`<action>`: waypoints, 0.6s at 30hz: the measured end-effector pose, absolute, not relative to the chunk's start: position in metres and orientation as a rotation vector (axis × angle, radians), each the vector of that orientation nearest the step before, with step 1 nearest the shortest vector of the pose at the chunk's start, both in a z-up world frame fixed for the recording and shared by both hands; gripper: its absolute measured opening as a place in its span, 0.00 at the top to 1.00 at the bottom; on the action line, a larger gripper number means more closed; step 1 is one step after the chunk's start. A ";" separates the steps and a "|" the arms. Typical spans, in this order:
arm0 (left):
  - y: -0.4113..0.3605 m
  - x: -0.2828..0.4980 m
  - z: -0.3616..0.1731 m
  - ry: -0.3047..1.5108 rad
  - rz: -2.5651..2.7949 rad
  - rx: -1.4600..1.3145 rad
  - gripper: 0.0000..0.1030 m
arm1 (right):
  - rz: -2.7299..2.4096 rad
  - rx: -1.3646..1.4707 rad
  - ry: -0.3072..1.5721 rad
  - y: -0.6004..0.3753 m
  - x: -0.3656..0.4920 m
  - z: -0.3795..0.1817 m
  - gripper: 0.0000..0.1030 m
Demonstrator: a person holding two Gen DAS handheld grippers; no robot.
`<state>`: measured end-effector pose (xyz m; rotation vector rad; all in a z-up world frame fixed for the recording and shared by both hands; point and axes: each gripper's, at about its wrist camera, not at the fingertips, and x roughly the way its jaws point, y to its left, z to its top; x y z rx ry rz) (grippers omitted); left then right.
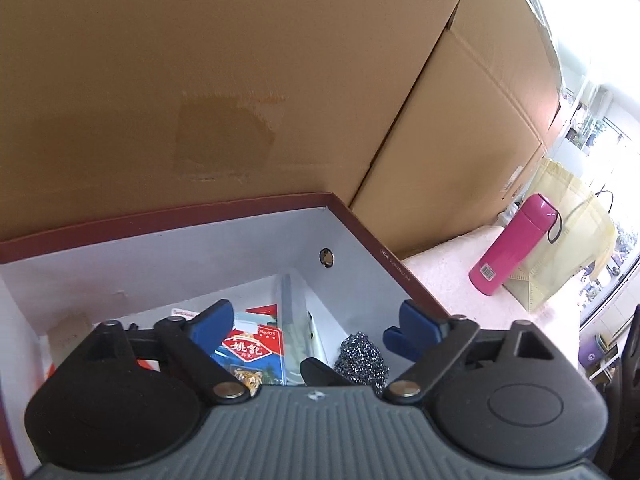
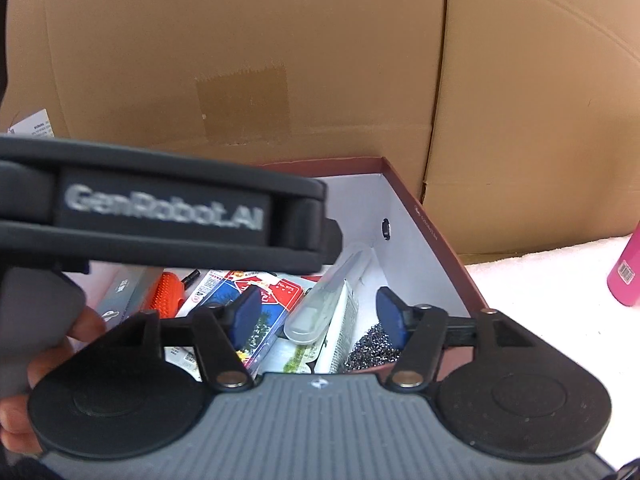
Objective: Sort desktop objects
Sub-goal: 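Carry the cream tube into the maroon box and open the left tool, then return the left tool to the pile while the right tool approaches the olive box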
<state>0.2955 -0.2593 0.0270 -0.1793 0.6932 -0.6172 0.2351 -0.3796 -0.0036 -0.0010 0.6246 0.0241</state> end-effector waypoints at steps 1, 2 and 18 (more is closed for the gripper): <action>-0.257 0.292 0.030 0.684 -0.621 -0.172 0.08 | 0.021 0.000 0.619 -0.378 0.234 -0.003 0.28; -0.256 0.287 0.033 0.672 -0.627 -0.162 0.08 | 0.011 0.002 0.616 -0.376 0.232 -0.003 0.12; -0.229 0.197 0.054 0.559 -0.629 -0.071 0.05 | -0.030 0.009 0.595 -0.327 0.174 0.009 0.03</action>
